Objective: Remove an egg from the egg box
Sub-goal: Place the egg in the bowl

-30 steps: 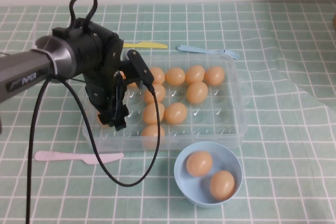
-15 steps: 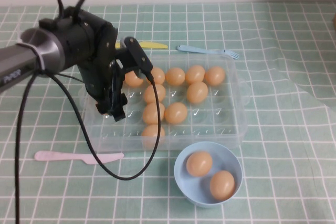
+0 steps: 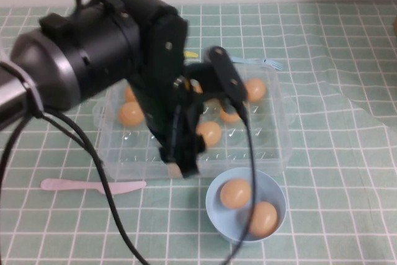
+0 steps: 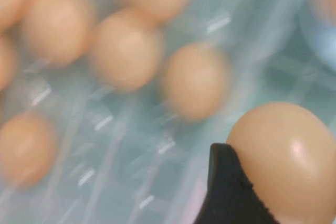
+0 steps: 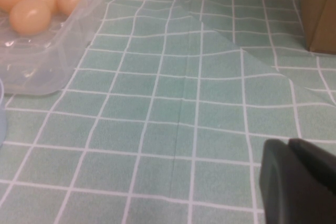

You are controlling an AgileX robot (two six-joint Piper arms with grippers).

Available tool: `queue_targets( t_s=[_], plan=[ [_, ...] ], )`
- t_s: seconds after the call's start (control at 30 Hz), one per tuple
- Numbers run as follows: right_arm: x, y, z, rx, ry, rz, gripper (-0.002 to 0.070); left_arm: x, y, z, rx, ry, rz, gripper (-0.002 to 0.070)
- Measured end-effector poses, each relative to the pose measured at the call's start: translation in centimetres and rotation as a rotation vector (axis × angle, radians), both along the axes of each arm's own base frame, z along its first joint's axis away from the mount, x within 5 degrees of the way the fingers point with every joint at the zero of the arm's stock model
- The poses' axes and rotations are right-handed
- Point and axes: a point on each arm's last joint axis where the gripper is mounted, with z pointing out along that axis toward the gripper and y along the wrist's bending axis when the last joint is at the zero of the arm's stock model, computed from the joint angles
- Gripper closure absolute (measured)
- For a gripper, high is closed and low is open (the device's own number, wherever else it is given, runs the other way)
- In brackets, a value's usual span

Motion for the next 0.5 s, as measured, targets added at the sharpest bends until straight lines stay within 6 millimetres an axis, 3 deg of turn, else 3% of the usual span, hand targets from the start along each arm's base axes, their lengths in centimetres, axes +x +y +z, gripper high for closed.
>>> queue_targets(
  t_s=[0.23,0.5],
  plan=[
    [0.0,0.0,0.0,0.0,0.0,0.0,0.0692,-3.7,-3.9,-0.2,-0.059,0.058,-0.307,0.0326],
    [0.0,0.0,0.0,0.0,0.0,-0.001,0.0692,-3.8,-5.4,-2.8,0.038,0.081,-0.707,0.0327]
  ],
)
